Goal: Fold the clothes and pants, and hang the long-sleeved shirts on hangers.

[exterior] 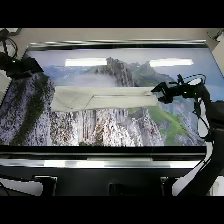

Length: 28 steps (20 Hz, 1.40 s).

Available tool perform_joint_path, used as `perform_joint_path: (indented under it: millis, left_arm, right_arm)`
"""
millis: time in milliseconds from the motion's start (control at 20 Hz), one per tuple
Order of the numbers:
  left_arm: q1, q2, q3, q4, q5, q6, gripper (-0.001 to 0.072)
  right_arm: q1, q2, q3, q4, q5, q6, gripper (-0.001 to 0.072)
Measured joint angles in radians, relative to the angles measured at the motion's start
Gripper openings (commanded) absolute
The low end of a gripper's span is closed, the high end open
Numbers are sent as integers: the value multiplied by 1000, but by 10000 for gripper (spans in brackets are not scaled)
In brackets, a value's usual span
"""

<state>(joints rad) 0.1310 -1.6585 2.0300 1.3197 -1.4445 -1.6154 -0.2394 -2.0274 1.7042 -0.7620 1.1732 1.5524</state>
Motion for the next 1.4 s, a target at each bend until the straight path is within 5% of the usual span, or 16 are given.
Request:
perform_joint_path:
  millis: [150, 250, 450, 500, 550, 700, 800, 850, 1150, 1400]
  left_arm:
    - [-6, 0, 0, 0, -2, 0, 714]
    - [-13, 0, 0, 0, -3, 0, 714]
    - [-26, 0, 0, 0, -4, 0, 714]
    - [-29, 0, 0, 0, -5, 0, 713]
    - [-31, 0, 0, 0, -5, 0, 713]
    - [-41, 0, 0, 1, -5, -1, 680]
    - [-56, -4, 0, 1, -5, -6, 167]
    - [-67, -6, -2, 1, -5, -10, 24]
    - [-237, -76, -43, -2, 55, -127, 20]
    - [-477, -227, -53, -4, 183, -360, 19]
  right_arm:
    - [10, -14, 0, 0, -14, 5, 701]
    - [27, -26, 1, -3, -26, 13, 627]
    - [67, -40, 0, -52, -39, 65, 338]
    - [74, -42, 0, -66, -40, 77, 227]
    - [77, -44, 0, -77, -40, 84, 41]
    - [85, -45, -1, -97, -47, 99, 35]
    - [87, -42, -1, -100, -48, 103, 34]
    - [88, -37, -2, -106, -50, 104, 34]
    - [85, 63, -4, -175, -9, 106, 34]
    - [86, 190, -1, -224, 52, 125, 33]
